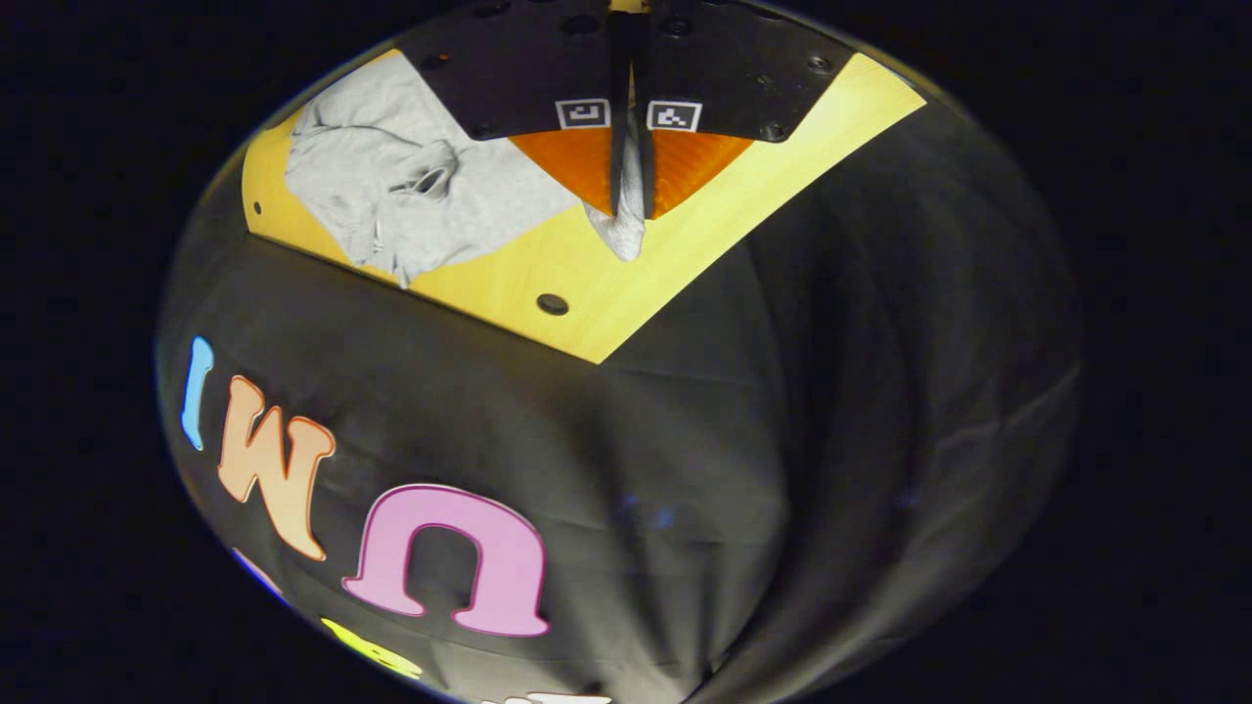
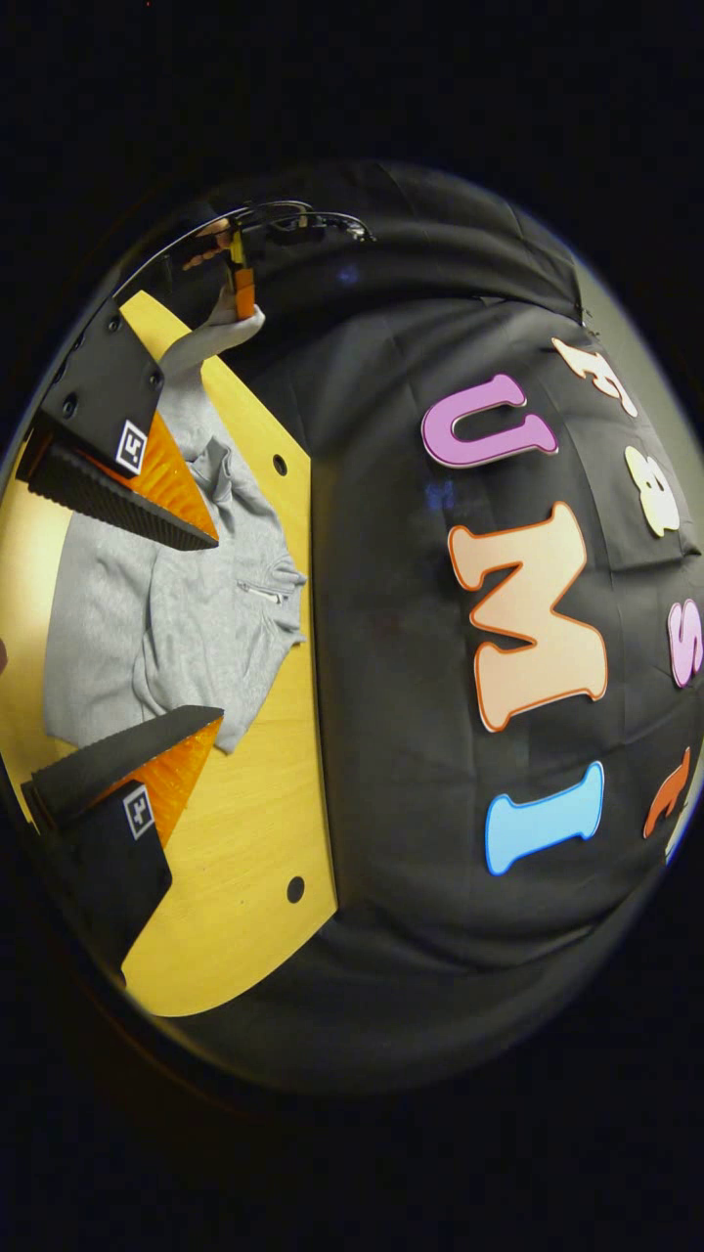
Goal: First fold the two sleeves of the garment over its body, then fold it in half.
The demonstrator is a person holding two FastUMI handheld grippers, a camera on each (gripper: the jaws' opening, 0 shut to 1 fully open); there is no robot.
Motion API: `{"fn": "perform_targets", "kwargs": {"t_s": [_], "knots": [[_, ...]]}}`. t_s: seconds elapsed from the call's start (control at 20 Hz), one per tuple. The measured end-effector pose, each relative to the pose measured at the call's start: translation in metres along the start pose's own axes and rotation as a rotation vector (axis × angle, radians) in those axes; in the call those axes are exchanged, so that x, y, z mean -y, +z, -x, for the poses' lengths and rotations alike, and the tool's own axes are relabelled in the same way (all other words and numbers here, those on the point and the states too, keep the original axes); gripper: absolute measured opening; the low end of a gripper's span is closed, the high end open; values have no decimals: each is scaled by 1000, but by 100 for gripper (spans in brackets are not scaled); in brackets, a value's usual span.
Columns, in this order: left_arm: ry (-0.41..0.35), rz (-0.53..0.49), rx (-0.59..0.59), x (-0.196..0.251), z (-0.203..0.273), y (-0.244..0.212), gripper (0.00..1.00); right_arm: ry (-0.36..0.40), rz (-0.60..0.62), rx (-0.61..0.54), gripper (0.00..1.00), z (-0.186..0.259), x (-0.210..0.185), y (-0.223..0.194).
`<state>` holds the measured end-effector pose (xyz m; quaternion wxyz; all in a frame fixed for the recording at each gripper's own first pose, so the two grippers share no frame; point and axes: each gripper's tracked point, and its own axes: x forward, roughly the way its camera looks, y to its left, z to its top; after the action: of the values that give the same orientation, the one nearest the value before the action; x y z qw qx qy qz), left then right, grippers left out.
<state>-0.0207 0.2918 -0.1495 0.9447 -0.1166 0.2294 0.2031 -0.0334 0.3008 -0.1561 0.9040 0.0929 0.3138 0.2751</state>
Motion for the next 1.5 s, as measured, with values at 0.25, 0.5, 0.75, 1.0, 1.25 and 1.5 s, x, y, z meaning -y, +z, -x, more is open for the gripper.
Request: {"fn": "perform_targets", "kwargs": {"t_s": [0.25, 0.5, 0.75, 1.0, 1.25, 1.5], "knots": [[-105, -40, 56, 76, -14, 35, 0, -42, -30, 12, 99, 11, 38, 1], [-225, -117, 63, 163, -18, 40, 0, -76, -42, 20, 99, 19, 71, -4], [-386, -240, 38, 264, -9, 21, 0, -108, -30, 13, 98, 26, 98, -9], [-530, -342, 6, 350, 2, -11, 0, -110, -43, -2, 96, 29, 111, -15], [-629, -378, -75, 409, 6, -60, 0, -110, -30, -23, 98, 27, 120, -23], [-643, -474, -145, 435, -2, -111, 0, -93, -24, -42, 98, 24, 116, -30]]}}
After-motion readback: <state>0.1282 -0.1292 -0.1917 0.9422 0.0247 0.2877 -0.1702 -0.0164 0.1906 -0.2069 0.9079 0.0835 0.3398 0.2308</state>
